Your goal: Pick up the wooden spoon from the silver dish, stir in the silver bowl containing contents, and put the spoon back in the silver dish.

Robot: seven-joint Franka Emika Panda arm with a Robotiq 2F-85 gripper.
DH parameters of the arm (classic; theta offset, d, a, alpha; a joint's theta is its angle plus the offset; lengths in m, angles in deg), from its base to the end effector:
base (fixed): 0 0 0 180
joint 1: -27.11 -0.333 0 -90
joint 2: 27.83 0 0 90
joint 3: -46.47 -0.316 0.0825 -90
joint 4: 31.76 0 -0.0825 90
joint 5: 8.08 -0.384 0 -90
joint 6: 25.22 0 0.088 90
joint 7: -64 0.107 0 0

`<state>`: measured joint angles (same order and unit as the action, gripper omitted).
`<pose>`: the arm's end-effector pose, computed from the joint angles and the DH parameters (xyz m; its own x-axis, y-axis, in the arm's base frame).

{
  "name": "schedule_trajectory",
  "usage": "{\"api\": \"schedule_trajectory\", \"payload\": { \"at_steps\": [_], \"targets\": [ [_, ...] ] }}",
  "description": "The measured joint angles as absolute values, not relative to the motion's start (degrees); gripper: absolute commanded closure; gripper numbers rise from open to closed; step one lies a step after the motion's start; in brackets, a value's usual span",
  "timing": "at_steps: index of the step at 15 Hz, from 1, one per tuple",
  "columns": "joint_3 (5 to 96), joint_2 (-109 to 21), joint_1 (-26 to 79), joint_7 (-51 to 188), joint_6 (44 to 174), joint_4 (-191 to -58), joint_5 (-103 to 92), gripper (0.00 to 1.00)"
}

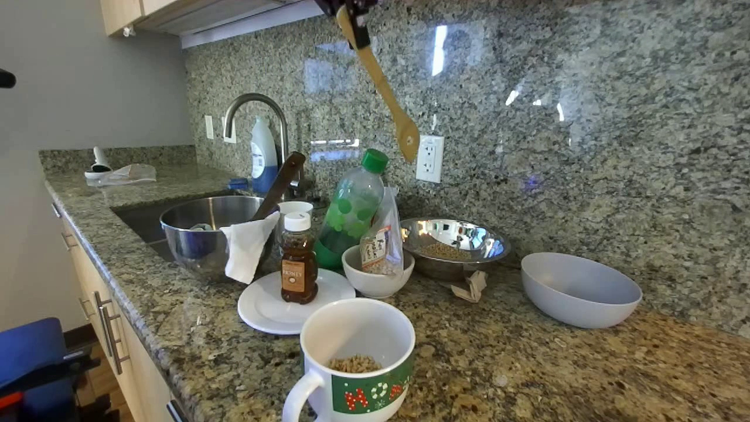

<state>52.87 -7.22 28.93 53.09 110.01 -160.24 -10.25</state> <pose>0.4789 -0.0743 0.5628 0.8866 0.0244 0.4619 0.0210 -0.9997 0.0124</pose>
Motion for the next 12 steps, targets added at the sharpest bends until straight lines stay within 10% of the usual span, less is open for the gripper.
{"api": "schedule_trajectory", "payload": {
  "at_steps": [12],
  "targets": [
    [50.72, -23.99, 31.19, 67.67, 122.80, -159.94, 7.60, 0.94]
  ]
}}
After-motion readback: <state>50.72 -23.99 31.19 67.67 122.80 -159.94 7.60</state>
